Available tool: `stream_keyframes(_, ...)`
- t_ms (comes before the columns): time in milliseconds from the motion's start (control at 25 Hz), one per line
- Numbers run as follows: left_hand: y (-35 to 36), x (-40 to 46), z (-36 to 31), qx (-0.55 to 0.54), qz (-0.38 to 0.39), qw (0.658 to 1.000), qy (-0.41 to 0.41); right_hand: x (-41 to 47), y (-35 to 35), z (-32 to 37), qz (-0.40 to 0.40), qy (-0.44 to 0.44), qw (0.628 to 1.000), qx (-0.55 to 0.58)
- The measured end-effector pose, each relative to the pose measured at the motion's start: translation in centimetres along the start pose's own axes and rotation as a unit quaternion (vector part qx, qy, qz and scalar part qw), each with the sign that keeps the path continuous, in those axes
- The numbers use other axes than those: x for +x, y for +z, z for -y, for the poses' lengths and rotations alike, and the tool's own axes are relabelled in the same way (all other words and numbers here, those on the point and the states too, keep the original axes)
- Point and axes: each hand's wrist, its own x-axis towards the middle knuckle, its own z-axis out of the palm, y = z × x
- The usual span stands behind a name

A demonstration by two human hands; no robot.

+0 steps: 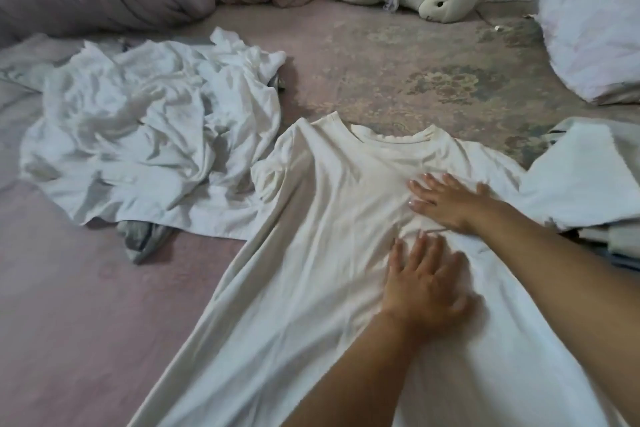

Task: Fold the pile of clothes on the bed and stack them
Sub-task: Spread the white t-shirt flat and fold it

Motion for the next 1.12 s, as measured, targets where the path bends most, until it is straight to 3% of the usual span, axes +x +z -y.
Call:
stream_keyframes(80,-3.1,-0.3,3.5,-0.018,-0.112,0.991,0.066,-0.2,-1.2,2.0,-0.037,-0.012,0.999,-0.023)
stream_keyframes(200,-9.8,-1.0,11.3,0.038,-0.301,0.953,-0.015,-0.5,-1.0,8.0,-0.120,-0.098,0.985,0.081)
stream_keyframes(240,-11.9,-1.0,13.5,0.056,-0.314,0.944,-0.080,-0.7,-0.5,10.2,-0.128,-0.120,0.979,0.103)
stream_keyframes(320,-14.6,-0.8,17.0,0.114,-0.212,0.943,-0.229,-0.8,0.8,13.7,-0.113,-0.138,0.978,0.104)
stream_keyframes(400,-14.8,-0.6,19.3,0.090,-0.141,0.917,-0.362,-0.6,1.7,15.3,-0.097,-0.126,0.983,0.092)
stream_keyframes(480,-14.2,-0.4,20.2,-0.009,-0.166,0.886,-0.432,-0.5,1.9,15.2,-0.109,-0.122,0.977,0.134)
stream_keyframes(520,-14.2,0.0,19.9,-0.035,-0.210,0.878,-0.428,-0.6,1.7,14.9,-0.131,-0.125,0.963,0.197)
stream_keyframes(600,-13.9,1.1,18.3,-0.047,-0.290,0.875,-0.385,-1.3,0.8,13.9,-0.188,-0.116,0.911,0.348)
stream_keyframes(680,-13.2,1.9,15.6,-0.036,-0.313,0.910,-0.269,-2.1,-0.8,12.2,-0.241,-0.081,0.870,0.423)
stream_keyframes(760,-11.2,1.9,12.8,0.049,-0.256,0.963,-0.071,-2.6,-1.7,10.1,-0.272,-0.041,0.857,0.436)
stream_keyframes(840,-7.6,1.2,11.4,0.172,-0.182,0.962,0.111,-2.9,-1.9,8.5,-0.274,-0.019,0.856,0.438)
stream_keyframes(920,-5.3,-0.3,10.8,0.224,-0.134,0.952,0.158,-2.8,-1.4,7.8,-0.255,-0.024,0.859,0.444)
stream_keyframes(1000,-5.1,-1.9,10.4,0.196,-0.137,0.957,0.167,-2.7,-0.9,8.3,-0.220,-0.046,0.865,0.448)
stream_keyframes(1120,-6.4,-2.9,10.9,0.124,-0.221,0.956,0.151,-2.3,-0.5,9.3,-0.190,-0.054,0.867,0.457)
